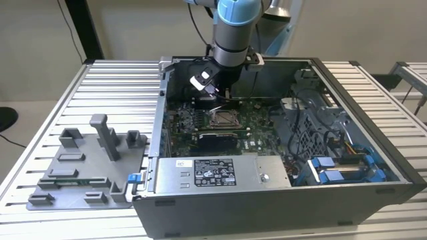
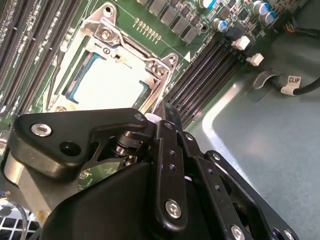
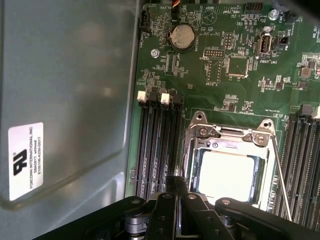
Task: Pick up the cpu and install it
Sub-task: 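Close the cpu cover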
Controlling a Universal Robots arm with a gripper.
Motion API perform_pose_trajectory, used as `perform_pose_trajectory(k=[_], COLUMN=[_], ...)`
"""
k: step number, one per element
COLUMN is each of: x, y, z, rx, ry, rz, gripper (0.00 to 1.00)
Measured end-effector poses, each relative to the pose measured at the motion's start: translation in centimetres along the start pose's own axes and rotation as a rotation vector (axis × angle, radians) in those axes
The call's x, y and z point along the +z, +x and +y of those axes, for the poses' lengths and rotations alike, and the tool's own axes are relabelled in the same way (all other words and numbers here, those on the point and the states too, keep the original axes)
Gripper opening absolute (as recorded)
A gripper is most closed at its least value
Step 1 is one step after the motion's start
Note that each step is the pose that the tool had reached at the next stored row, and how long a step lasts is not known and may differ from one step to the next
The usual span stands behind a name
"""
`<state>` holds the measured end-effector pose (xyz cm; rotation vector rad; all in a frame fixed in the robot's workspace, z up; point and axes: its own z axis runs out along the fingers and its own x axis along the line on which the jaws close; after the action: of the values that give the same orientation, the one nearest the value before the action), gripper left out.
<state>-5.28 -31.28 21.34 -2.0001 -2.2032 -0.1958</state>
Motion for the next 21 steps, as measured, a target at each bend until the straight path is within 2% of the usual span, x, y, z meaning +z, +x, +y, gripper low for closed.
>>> perform_pose_trajectory(k=[6,17,21], x=[0.16,0.40,0.34], y=[0.21,0.10,0.12], z=[0.33,1.28,1.34], rx=[0.000,0.000,0.000], ry=[0.0000,0.0002,0.0001], rz=[0.0001,-0.0016,-0.0022], gripper=[0.00,0.00,0.00])
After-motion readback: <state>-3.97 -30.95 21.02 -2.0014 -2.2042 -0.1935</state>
